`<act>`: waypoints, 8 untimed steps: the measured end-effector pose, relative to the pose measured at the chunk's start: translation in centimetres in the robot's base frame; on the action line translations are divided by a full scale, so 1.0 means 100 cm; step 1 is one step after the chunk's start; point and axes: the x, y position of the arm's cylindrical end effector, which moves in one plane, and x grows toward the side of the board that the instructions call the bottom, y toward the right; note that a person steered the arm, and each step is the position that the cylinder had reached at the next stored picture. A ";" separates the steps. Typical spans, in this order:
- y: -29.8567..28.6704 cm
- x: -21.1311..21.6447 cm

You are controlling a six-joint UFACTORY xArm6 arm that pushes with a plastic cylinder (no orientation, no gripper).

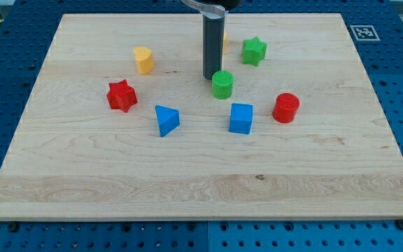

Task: Move the green circle to the top of the cube

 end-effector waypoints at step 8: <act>0.006 0.037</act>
